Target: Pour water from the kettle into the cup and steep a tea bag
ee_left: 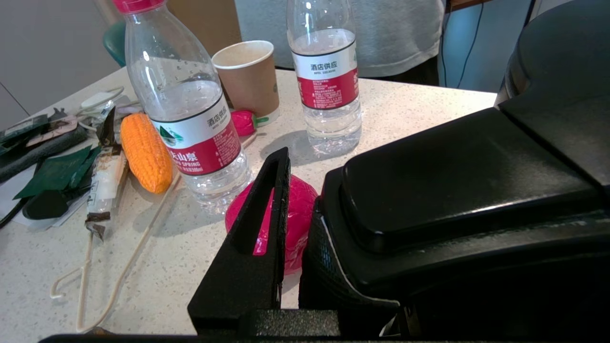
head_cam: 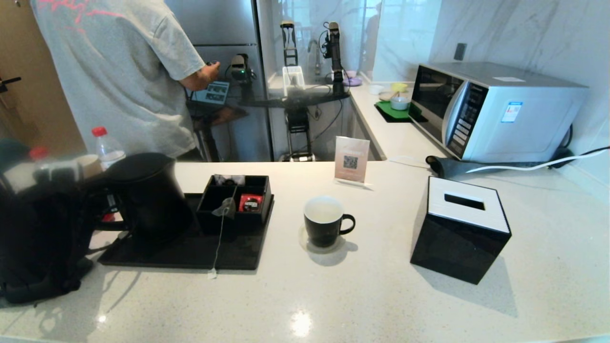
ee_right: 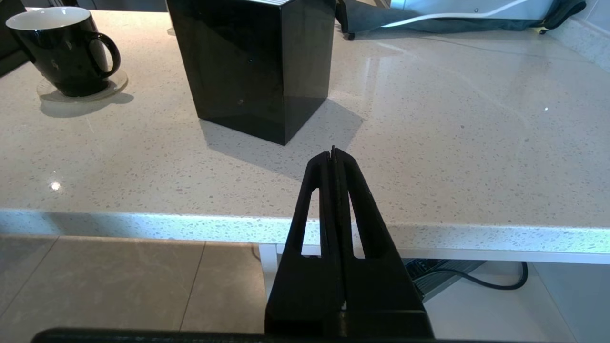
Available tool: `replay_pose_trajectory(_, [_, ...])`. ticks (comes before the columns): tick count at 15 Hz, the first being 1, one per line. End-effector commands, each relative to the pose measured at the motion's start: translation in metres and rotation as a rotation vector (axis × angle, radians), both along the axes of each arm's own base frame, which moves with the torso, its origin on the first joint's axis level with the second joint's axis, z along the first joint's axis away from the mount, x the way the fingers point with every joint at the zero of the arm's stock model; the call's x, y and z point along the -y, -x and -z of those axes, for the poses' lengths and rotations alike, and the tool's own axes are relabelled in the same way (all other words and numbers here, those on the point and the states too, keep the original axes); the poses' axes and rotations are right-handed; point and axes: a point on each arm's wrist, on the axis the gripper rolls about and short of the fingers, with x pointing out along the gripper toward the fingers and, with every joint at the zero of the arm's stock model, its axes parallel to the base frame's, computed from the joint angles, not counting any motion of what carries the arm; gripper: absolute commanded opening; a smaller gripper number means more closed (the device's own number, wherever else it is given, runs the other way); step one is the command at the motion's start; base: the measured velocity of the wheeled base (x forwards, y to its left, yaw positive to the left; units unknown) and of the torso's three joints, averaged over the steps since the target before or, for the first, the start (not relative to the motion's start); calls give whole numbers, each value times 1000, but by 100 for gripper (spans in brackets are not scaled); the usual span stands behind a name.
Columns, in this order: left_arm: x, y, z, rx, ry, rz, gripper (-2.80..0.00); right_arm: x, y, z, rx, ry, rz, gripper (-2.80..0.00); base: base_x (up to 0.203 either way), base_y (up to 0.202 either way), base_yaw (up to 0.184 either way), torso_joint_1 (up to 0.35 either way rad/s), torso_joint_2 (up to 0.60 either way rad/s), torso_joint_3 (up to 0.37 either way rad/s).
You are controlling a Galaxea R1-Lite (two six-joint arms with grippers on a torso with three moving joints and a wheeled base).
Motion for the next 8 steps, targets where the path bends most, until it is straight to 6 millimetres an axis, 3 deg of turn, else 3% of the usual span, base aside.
replay_pose_trajectory(1, [1, 2, -10, 61, -18, 0, -280, 0, 0, 0, -2, 1, -1, -280, 0, 0, 0, 0, 0, 0])
replay_pose_trajectory(8, [3, 10, -33, 135, -14, 3, -280, 0, 0, 0, -2, 1, -1, -280, 0, 0, 0, 0, 0, 0])
